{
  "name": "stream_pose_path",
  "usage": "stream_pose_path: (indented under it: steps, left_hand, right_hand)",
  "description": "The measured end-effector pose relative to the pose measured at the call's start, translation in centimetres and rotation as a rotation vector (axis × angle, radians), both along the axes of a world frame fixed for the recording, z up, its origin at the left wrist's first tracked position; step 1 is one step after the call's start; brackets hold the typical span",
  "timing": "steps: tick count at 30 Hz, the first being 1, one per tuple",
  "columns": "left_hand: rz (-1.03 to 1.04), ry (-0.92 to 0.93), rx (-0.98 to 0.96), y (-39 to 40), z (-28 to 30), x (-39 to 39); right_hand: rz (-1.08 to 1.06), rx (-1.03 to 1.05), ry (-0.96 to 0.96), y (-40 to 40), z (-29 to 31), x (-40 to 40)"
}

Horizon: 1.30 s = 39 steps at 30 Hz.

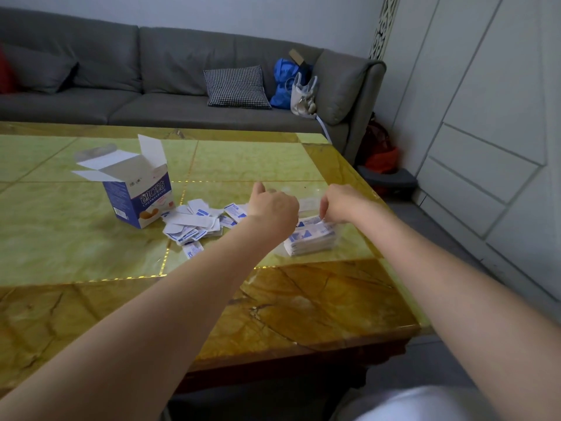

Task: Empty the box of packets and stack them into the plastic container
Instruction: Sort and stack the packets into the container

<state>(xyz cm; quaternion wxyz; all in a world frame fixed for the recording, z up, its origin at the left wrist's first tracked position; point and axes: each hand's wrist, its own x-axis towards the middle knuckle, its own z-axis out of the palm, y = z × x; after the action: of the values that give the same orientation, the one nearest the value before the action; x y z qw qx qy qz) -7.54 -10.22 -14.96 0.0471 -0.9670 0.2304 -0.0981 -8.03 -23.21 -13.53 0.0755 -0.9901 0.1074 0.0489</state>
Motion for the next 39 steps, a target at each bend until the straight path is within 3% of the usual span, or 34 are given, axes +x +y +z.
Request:
stream_pose_path:
  steps: [10,15,19,22,25,28,33,39]
  left_hand:
    - [-0.013,0.020,-0.078,0.0,0.1,-0.4]
    - [-0.008,-0.199,-0.355,3.8,1.6,-0.8]
    - [0.168,-0.012,-0.281,9.5,0.0,0.0]
    - [0.247,0.258,-0.123,13.2,-3.0,1.1]
    - [0.263,0.395,-0.143,15.0,-5.0,1.5]
    - [0.181,0.393,-0.217,15.3,-5.0,1.1]
    - [0.034,0.338,-0.291,15.7,-4.3,-0.1]
    - [-0.080,0.316,-0.378,16.2,-4.4,-1.7]
  right_hand:
    - [0.040,-0.134,-0.064,0.9,1.2,-0.1]
    - [0.176,0.113,-0.299,5.2,3.4,-1.4]
    - [0.343,0.291,-0.236,10.8,1.5,-1.8]
    - [0.311,0.271,-0.075,13.3,-1.8,0.1]
    - [0.220,0.205,0.033,14.2,-5.0,1.8]
    - [0.160,0.123,0.069,14.0,-6.6,2.0]
    - [0.308,-0.053,-0.065,14.5,-7.2,-0.4]
    - [0.441,0.005,-0.060,12.7,-6.2,-4.7]
